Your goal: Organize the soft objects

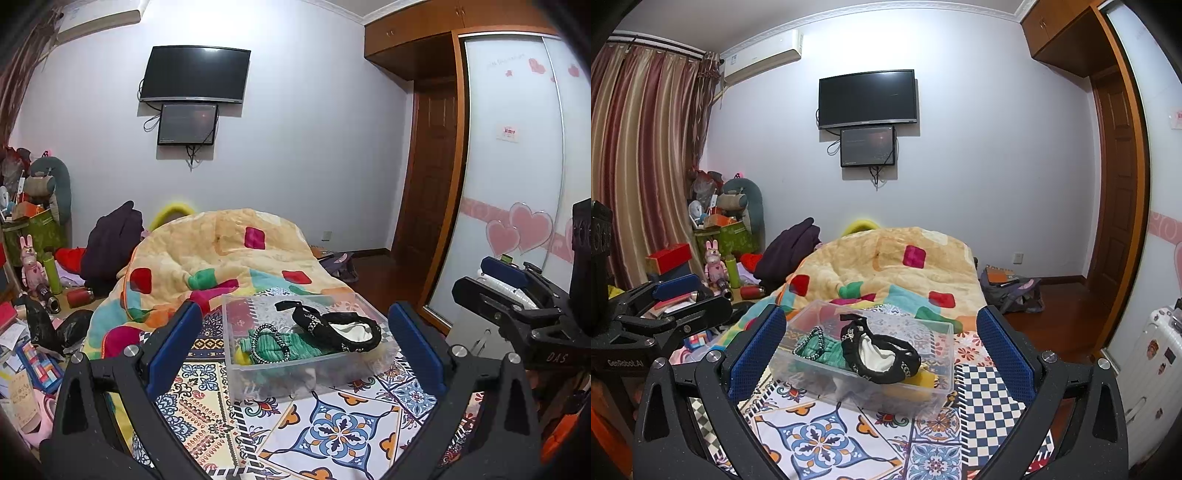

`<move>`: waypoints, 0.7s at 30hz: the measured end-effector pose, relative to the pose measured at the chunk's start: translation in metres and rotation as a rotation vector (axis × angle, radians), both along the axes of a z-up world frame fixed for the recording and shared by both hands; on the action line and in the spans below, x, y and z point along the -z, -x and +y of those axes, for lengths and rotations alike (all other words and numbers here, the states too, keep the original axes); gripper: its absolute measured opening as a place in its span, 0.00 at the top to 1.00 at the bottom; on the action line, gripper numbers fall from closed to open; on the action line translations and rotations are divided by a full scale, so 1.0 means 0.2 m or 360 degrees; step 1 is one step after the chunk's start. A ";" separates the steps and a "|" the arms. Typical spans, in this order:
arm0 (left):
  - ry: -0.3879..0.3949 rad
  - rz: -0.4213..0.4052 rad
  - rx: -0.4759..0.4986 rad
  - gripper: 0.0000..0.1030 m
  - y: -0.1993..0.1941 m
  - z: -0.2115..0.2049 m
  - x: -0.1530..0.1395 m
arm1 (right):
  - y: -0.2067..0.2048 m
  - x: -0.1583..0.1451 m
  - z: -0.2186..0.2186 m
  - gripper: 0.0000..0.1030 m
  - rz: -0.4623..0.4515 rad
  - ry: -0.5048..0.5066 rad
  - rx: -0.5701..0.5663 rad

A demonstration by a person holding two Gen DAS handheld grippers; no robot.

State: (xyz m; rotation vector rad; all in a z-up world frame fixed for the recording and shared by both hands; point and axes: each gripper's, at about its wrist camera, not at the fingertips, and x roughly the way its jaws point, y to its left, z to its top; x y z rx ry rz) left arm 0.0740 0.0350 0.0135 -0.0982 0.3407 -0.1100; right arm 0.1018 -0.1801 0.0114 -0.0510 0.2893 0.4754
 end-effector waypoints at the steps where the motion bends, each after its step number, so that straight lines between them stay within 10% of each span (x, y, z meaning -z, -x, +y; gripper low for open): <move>1: 0.0000 -0.0001 0.0003 0.01 0.00 0.00 0.00 | 0.00 0.00 0.00 0.00 -0.0001 0.0000 0.0001; 21: -0.0014 -0.0002 0.0006 0.01 0.00 -0.02 0.01 | 0.01 0.00 0.01 0.00 0.0003 -0.0009 0.0006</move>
